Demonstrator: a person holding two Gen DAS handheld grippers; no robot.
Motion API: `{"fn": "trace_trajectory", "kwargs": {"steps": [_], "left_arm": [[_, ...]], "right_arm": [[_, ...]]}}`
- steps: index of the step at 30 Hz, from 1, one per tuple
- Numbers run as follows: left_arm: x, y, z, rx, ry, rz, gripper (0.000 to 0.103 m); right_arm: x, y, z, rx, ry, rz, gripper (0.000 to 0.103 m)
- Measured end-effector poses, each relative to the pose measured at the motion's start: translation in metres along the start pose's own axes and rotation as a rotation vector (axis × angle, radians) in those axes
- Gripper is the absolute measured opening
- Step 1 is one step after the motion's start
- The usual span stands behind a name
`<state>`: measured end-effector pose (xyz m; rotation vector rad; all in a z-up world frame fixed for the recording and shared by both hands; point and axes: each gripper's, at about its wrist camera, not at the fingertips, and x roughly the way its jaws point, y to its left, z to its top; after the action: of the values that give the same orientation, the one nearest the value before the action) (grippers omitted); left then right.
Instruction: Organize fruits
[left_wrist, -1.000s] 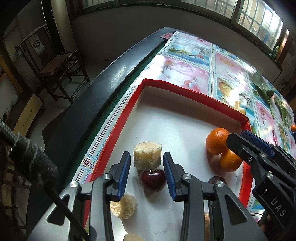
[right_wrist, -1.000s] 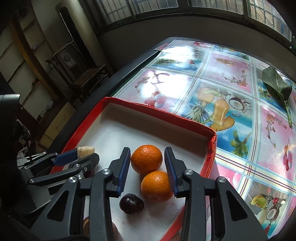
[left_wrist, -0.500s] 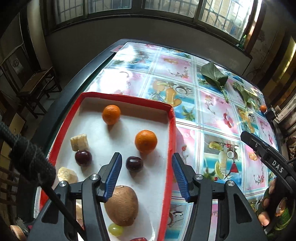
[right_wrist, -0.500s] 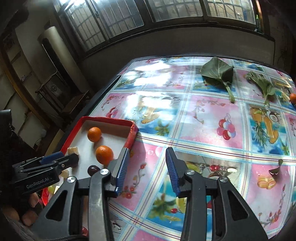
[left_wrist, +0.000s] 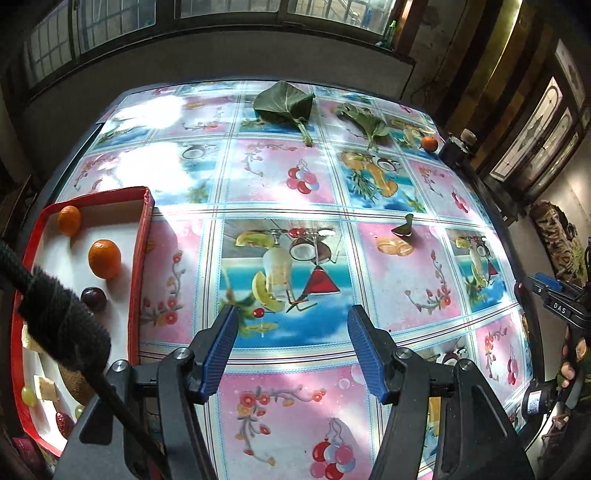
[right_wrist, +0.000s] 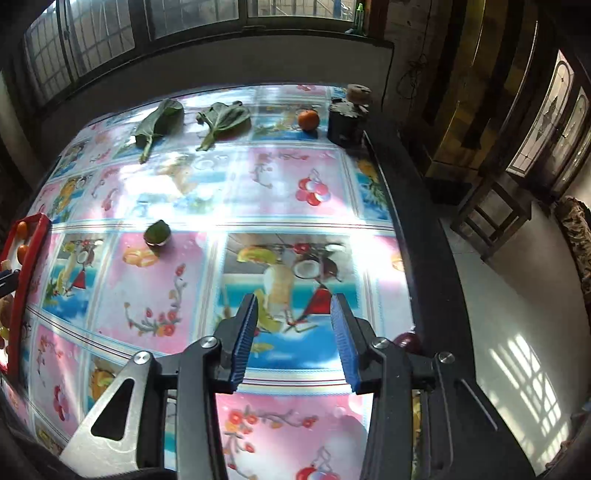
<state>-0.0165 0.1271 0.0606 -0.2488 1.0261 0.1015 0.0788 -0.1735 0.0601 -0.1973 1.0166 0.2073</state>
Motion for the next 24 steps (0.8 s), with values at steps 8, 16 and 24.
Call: {"fn": "trace_trajectory", "kwargs": {"steps": [8, 16, 24], "left_arm": [[0.001, -0.056, 0.010, 0.063, 0.006, 0.008, 0.061], [0.013, -0.127, 0.066, 0.136, -0.030, 0.046, 0.061], [0.078, -0.197, 0.140, 0.305, 0.026, 0.177, 0.004]], "right_arm": [[0.014, -0.052, -0.022, -0.073, 0.070, -0.080, 0.042], [0.033, -0.047, -0.028, -0.182, 0.129, -0.063, 0.031], [0.027, -0.065, -0.030, -0.172, 0.096, 0.045, 0.024]]}}
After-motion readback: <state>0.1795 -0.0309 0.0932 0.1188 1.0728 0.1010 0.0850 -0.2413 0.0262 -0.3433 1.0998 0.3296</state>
